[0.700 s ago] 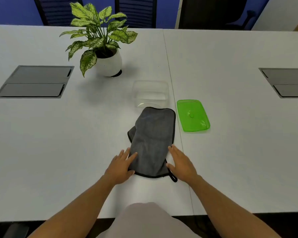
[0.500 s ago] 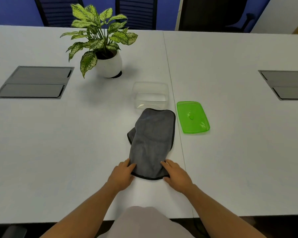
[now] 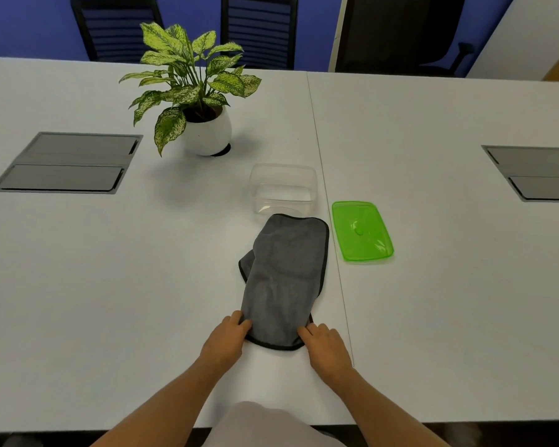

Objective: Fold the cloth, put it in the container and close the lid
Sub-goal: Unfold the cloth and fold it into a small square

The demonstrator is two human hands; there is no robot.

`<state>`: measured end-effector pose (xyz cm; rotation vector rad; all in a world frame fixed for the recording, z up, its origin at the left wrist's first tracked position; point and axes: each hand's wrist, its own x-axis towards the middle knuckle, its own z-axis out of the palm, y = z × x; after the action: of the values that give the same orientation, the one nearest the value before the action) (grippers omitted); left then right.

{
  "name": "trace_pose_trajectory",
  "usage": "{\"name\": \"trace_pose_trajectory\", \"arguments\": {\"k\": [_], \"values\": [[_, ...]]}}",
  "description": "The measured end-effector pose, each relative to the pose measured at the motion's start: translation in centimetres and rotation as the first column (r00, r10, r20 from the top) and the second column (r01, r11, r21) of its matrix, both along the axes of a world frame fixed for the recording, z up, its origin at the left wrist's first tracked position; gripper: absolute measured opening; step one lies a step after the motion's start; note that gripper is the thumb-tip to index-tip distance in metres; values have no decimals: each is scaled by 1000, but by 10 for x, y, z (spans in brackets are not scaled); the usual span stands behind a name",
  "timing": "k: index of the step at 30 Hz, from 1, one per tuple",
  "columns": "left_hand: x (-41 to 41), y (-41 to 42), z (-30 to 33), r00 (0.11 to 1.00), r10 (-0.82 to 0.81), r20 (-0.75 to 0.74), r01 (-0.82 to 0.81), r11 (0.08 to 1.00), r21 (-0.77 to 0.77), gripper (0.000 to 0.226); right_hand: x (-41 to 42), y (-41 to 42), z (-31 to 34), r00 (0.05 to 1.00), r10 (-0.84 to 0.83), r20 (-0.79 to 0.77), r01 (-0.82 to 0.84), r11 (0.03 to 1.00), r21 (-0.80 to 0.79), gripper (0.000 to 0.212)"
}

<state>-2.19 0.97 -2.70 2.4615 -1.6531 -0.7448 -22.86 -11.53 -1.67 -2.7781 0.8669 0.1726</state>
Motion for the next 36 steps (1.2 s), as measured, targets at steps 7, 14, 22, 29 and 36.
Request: {"name": "trace_pose_trajectory", "arguments": {"k": [7,14,22,29,36], "values": [[5,-7,-3,999,24,26,-24,999,23,30,5,3,3,1000,-7,-31,6,999,-47,40],[17,-33,32,889,371,-267,-435,867,-242,16,22,-18,26,950,-235,204,223,972,79,32],[54,-91,120,849,386,-361,-528,602,-599,15,64,-87,113,737,-275,618,275,957,98,34],[102,-119,199,940,341,33,-214,660,-720,14,77,-142,202,595,-86,799,262,961,-91,25],[141,-134,245,911,345,225,-122,747,-654,19,74,-178,257,533,-54,844,306,943,-133,28]]}}
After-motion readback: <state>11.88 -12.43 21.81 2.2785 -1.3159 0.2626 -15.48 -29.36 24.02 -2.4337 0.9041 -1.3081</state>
